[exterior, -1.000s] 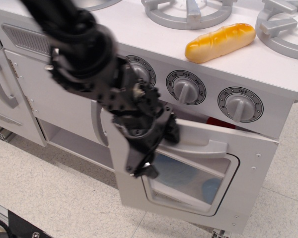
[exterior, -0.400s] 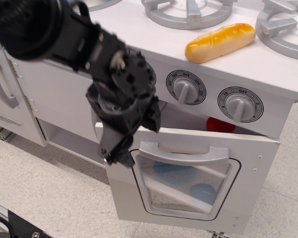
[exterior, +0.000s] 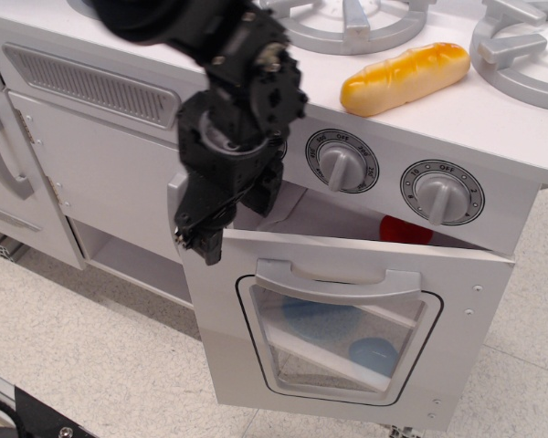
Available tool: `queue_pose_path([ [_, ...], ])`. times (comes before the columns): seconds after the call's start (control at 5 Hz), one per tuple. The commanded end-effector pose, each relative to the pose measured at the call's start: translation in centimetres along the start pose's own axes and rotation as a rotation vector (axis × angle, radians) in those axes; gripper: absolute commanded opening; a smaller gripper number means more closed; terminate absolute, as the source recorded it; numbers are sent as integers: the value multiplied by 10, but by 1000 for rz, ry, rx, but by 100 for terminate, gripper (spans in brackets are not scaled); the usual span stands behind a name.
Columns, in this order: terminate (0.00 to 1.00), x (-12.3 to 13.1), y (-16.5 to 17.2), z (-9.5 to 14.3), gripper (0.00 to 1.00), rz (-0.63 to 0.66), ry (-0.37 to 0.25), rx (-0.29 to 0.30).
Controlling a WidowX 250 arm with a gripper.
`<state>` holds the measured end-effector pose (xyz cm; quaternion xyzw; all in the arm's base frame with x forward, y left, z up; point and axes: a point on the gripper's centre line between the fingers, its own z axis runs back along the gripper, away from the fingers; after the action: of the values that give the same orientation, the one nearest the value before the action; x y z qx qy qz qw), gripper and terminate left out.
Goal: Open oven
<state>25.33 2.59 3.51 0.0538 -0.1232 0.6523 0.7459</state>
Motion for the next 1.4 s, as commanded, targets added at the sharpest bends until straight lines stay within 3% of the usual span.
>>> queue_pose_path([
  [0.0, 0, 17, -15, -10, 100, 47, 88, -46],
  [0.4, 0, 3, 3, -24, 100, 91, 229, 6],
  [0.8, 0, -13, 27, -3, 100, -33, 201, 66],
  [1.0, 0, -18, 35, 12, 100, -146, 154, 77],
  [1.2, 0, -16, 30, 12, 100, -177, 89, 70],
])
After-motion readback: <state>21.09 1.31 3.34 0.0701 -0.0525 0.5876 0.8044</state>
